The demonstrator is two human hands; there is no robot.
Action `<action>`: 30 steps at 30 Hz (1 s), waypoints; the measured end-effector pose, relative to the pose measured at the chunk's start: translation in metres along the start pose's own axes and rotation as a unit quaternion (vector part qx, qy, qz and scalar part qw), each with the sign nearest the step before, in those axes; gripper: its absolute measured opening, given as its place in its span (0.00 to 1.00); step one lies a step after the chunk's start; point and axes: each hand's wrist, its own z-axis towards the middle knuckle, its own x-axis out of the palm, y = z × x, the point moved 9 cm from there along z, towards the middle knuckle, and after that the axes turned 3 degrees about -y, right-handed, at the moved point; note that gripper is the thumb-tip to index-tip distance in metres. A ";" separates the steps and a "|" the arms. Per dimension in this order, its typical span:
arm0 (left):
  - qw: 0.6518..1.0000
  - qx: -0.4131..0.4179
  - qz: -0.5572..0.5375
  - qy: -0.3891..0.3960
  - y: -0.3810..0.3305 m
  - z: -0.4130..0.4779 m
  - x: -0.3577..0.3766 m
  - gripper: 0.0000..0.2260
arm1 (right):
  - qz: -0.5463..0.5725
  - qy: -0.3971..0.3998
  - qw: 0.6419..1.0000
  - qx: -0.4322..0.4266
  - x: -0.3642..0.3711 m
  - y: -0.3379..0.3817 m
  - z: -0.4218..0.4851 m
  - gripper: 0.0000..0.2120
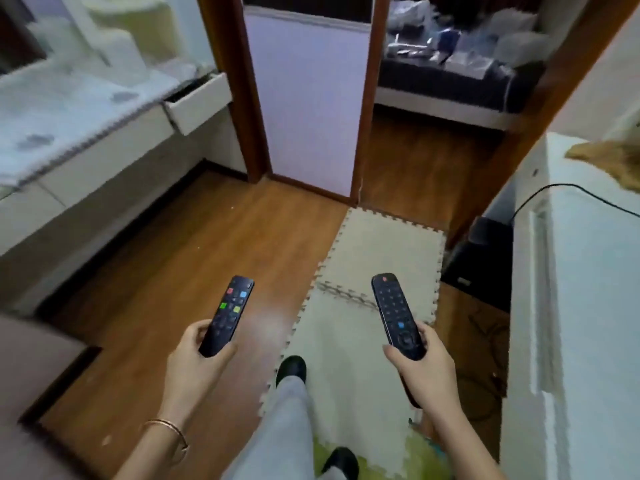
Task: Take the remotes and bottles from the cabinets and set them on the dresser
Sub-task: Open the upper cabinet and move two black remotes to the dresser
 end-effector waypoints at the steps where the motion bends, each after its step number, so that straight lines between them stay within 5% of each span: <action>1: 1.000 -0.023 0.004 -0.015 0.019 -0.003 -0.011 0.17 | -0.005 0.014 1.000 0.001 0.015 -0.002 -0.002 0.21; 9: 0.981 -0.150 -0.040 -0.117 0.097 0.031 -0.052 0.15 | -0.103 0.130 0.986 -0.024 0.139 0.034 0.024 0.20; 16: 0.976 -0.167 -0.056 -0.128 0.155 0.157 -0.100 0.17 | -0.162 0.172 0.968 -0.083 0.300 0.125 0.091 0.11; 24: 0.967 -0.187 -0.068 -0.161 0.179 0.280 -0.166 0.19 | -0.169 0.241 0.948 -0.123 0.455 0.223 0.128 0.28; 30: 0.942 -0.263 -0.097 -0.185 0.215 0.337 -0.174 0.17 | -0.193 0.246 0.941 -0.127 0.518 0.268 0.201 0.28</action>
